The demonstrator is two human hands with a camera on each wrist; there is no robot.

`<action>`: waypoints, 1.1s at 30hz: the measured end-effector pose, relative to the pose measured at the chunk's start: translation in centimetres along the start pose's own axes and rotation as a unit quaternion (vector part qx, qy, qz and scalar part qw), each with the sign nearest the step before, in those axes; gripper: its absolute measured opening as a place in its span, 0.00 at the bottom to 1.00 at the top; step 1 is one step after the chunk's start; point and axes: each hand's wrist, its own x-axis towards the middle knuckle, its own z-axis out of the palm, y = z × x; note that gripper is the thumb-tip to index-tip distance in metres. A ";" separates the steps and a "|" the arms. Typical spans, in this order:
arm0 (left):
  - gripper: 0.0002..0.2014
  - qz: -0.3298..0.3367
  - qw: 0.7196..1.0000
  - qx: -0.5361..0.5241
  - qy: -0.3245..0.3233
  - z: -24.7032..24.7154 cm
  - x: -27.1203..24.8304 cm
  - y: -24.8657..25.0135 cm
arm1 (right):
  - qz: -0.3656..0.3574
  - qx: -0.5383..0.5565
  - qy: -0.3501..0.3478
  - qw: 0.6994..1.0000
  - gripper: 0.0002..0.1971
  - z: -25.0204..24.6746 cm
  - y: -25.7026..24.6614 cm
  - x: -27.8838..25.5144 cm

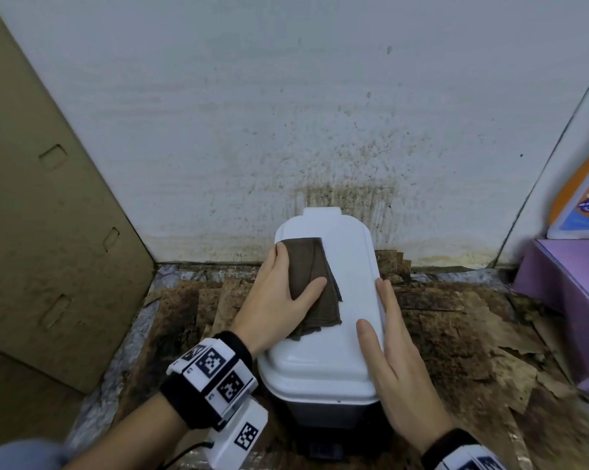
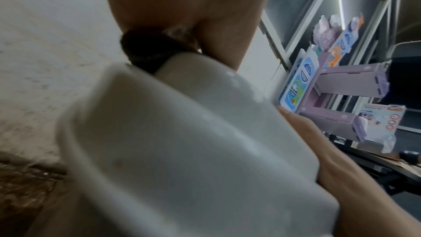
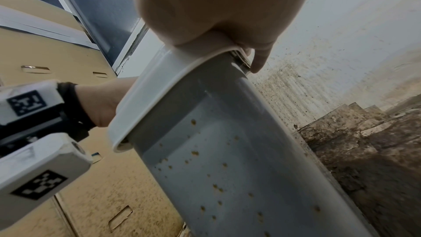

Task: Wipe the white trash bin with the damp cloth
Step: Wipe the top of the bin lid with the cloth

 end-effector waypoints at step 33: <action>0.44 0.004 1.000 0.006 0.005 0.2 -7.6 0.7 | -0.003 -0.014 0.014 1.000 0.39 0.3 0.1 0.0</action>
